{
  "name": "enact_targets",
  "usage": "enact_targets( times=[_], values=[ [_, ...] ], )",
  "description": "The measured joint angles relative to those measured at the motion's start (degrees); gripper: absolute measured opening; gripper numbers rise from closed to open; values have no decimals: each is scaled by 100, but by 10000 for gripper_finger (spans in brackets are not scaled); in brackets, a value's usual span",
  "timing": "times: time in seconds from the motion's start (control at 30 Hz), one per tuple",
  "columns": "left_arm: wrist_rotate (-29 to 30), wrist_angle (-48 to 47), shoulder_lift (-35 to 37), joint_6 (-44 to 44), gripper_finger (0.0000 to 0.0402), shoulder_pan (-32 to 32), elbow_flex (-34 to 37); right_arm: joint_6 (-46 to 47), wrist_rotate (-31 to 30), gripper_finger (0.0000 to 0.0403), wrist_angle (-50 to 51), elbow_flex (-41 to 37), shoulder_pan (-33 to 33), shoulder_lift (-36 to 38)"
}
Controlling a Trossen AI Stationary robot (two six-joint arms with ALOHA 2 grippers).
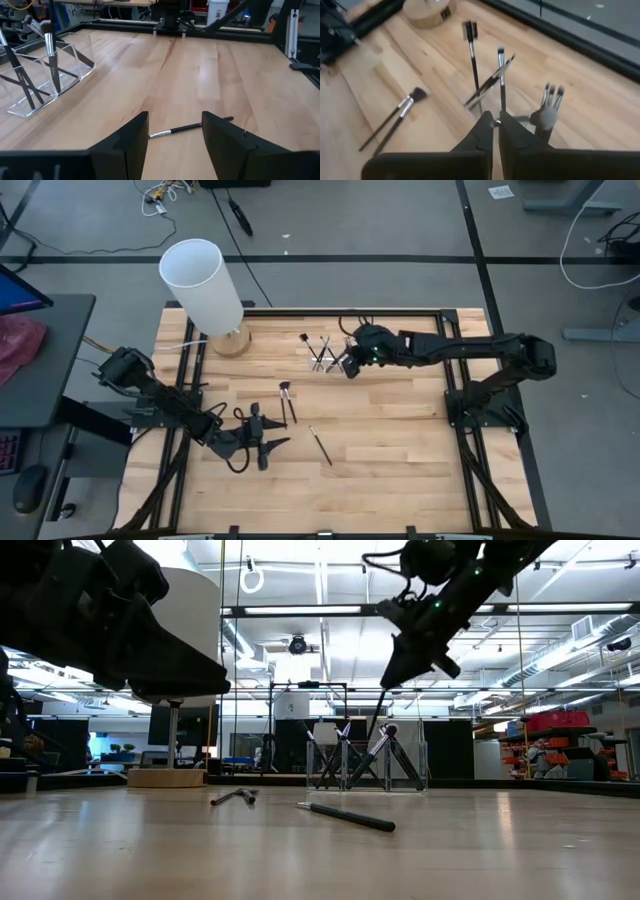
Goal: Put items in baskets/containers
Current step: Put the black liner brush into the transparent organizer, then put the black eyeshadow brush into the transparent organizer
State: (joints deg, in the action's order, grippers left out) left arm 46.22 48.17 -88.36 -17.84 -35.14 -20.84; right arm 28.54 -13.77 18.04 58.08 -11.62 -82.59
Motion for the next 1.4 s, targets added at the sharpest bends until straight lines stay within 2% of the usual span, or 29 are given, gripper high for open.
enact_targets(
  times=[0.3,0.47,0.7,1.17,1.4],
  values=[
    [-1,-52,0,-112,186,0,0,-51,239,9,-287,0,-107,-610],
    [0,-102,0,-142,186,0,0,-55,577,10,-439,0,-231,-847],
    [0,-110,0,-149,186,0,0,-60,591,16,-631,9,-356,-1005],
    [0,-123,0,-151,186,0,0,-221,550,86,-634,-2,-431,-1031],
    [0,-128,0,-151,186,0,0,-572,-328,147,-940,-2,-426,-1022]
  ],
)
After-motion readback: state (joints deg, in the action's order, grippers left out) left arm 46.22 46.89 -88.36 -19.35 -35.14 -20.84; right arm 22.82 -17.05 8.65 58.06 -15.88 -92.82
